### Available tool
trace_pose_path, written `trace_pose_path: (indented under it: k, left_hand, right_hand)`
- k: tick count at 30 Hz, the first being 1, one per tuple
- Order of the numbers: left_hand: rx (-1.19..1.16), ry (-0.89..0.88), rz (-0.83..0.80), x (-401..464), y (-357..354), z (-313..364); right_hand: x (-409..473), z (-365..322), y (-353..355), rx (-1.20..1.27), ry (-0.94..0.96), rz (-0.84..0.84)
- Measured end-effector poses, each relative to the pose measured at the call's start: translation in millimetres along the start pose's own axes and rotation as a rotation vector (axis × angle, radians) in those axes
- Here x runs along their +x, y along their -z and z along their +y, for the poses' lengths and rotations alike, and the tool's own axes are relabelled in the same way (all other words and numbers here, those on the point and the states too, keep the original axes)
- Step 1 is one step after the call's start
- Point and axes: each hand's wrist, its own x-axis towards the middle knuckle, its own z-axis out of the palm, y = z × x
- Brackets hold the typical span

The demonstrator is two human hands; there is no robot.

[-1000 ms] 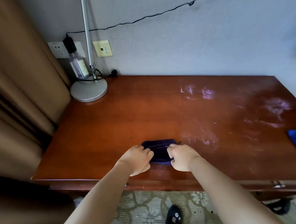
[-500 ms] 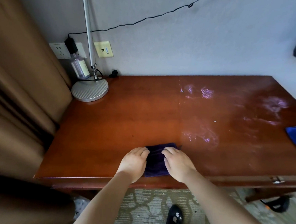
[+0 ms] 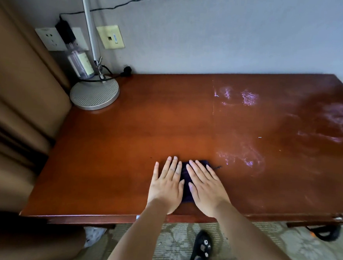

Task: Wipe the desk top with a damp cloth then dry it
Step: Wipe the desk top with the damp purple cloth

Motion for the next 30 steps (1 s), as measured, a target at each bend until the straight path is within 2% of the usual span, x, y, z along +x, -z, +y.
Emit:
trace_pose_path:
  k: [13, 19, 30]
  left_hand:
    - [0.072, -0.004, 0.004, 58, 21, -7]
    - [0.044, 0.020, -0.003, 38, 16, 3]
    - [0.033, -0.061, -0.053, 4, 5, 36]
  right_hand:
    - [56, 32, -1, -0.042, 0.027, 0.080]
    - [35, 29, -1, -0.039, 0.017, 0.084]
    - [-25, 34, -5, -0.025, 0.002, 0.076]
